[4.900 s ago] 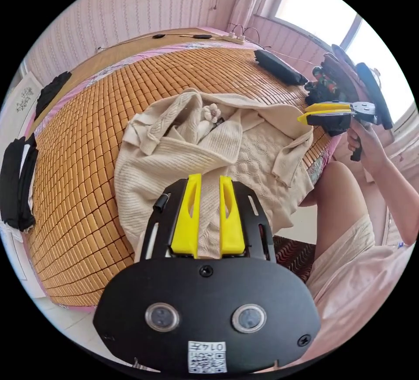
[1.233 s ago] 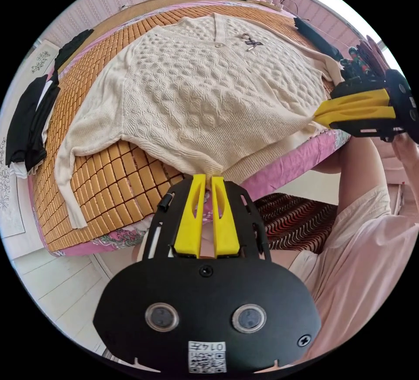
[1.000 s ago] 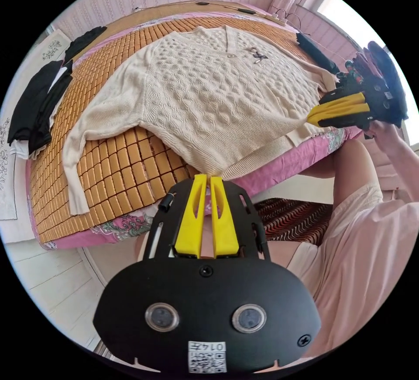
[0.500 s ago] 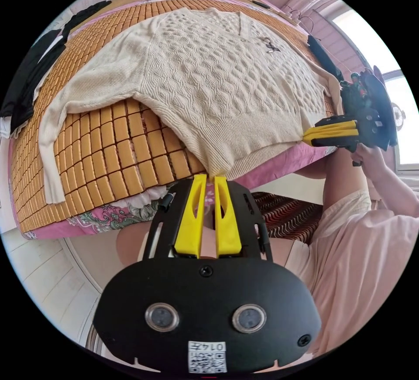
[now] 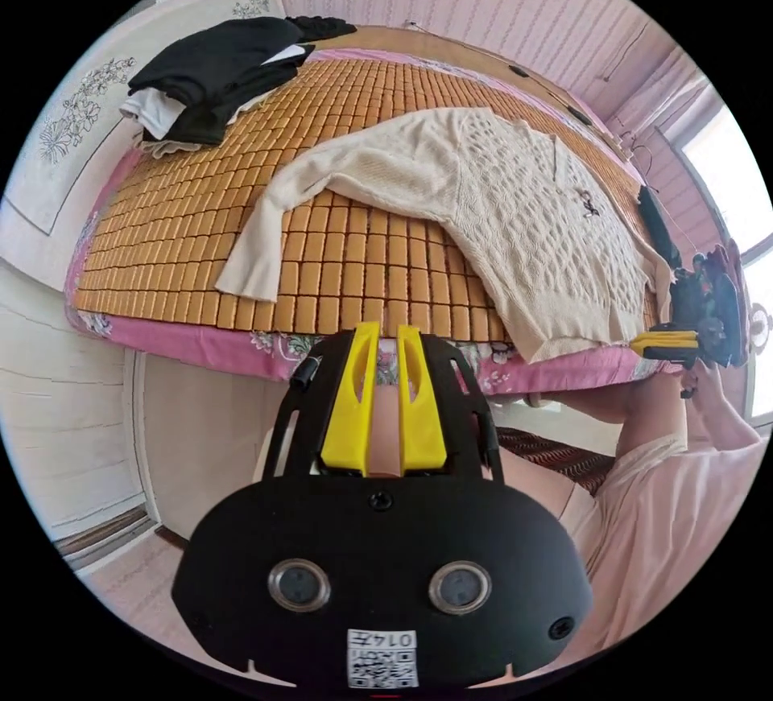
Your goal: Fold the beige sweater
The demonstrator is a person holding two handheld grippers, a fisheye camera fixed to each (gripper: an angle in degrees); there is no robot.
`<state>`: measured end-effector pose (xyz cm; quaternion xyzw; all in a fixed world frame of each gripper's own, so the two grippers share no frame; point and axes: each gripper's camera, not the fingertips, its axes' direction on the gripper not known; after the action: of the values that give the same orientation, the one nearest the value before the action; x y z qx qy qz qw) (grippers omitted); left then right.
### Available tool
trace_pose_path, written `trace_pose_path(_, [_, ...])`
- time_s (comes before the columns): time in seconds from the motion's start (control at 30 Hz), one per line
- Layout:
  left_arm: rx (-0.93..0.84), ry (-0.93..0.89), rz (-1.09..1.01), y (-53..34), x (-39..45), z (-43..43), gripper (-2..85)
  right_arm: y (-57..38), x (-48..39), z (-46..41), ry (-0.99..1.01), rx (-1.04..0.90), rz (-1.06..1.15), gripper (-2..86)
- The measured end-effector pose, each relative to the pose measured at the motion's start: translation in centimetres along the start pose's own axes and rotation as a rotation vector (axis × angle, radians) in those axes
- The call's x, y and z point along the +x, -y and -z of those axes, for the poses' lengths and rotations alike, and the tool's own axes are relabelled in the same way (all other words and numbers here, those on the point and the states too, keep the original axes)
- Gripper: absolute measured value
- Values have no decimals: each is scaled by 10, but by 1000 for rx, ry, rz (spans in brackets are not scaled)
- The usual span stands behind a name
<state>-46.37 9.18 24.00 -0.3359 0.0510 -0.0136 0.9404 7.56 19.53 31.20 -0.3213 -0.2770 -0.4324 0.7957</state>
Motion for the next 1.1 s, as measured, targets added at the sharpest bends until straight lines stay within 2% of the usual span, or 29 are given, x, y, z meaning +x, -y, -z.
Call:
trace_pose_path(0.17, [67, 8, 230, 3, -71, 2, 40, 64, -32, 13, 50, -17, 198, 37])
trace_pose_path(0.23, [65, -61, 316, 6, -94, -7, 38, 90, -49, 16, 0, -23, 283, 46])
trace_pose_path(0.33, [95, -64, 401, 10, -116, -24, 50, 133, -75, 19, -95, 5, 394, 66])
trace_pose_path(0.4, [39, -102, 412, 21, -123, -43, 67, 158, -90, 21, -130, 58, 433, 91])
trace_pose_path(0.47, [63, -96, 391, 26, -122, -47, 56, 191, -106, 14, -158, 69, 465, 102])
trace_pose_path(0.63, [52, -71, 288, 36, -123, -53, 1, 237, -121, -21, -170, -54, 464, 90])
trace_pose_path(0.73, [176, 37, 304, 52, -147, -27, 2, 248, -121, -19, -97, -62, 443, 85])
trace_pose_path(0.77, [217, 33, 307, 62, -159, -16, 10, 248, -122, -14, -70, -47, 445, 84])
trace_pose_path(0.9, [146, 120, 334, 95, -182, -4, 49, 237, -118, 3, -35, -30, 456, 83])
trace_pose_path(1.03, [195, 69, 298, 78, -163, 6, 47, 190, -91, 33, 38, 12, 414, 87])
trace_pose_path(1.1, [205, -15, 212, 55, -127, 1, 35, 155, -68, 42, 71, 15, 358, 86])
